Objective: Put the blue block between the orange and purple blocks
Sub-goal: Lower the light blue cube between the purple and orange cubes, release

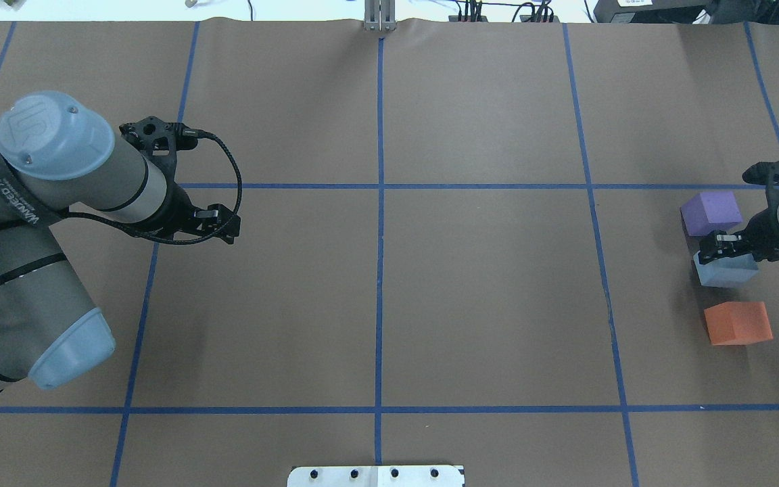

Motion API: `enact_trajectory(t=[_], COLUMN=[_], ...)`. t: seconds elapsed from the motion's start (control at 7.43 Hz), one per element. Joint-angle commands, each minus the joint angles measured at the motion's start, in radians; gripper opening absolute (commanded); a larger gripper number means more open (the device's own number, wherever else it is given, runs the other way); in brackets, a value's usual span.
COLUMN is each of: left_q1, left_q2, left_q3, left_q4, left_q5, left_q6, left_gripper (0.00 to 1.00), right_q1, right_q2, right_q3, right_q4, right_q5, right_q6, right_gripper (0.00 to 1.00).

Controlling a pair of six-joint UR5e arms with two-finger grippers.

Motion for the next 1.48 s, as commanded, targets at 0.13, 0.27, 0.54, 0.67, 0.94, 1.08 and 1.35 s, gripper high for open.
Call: enact_trajectory(t=[0.13, 0.27, 0.54, 0.67, 0.94, 1.08, 1.35], left_q1=[0.0, 0.0, 0.0, 0.0, 0.0, 0.0, -0.009], left_q2=[0.001, 0.001, -0.001, -0.001, -0.001, -0.001, 0.001], left_q3=[-0.001, -0.001, -0.002, -0.002, -0.004, -0.005, -0.013], left_q4=[0.0, 0.0, 0.0, 0.0, 0.0, 0.0, 0.002], left_q5=[0.0, 0.0, 0.0, 0.0, 0.0, 0.0, -0.002], left_q6=[0.0, 0.0, 0.0, 0.0, -0.001, 0.0, 0.006], left_gripper=[1.0, 1.0, 1.0, 1.0, 1.0, 1.0, 1.0], right_q1=[-0.002, -0.003, -0.003, -0.003, 0.003, 0.003, 0.067], right_q2=[0.001, 0.0, -0.004, -0.004, -0.005, -0.04, -0.073], right_q3=[-0.002, -0.002, -0.006, -0.005, 0.017, 0.062, 0.141], right_q4=[0.0, 0.0, 0.029, 0.031, 0.037, 0.037, 0.035], right_q5=[-0.001, -0.002, -0.005, -0.005, -0.004, -0.005, 0.008], right_q6=[0.0, 0.002, 0.002, 0.0, 0.0, 0.0, -0.002], right_gripper=[0.6, 0.77, 1.0, 1.0, 1.0, 1.0, 1.0])
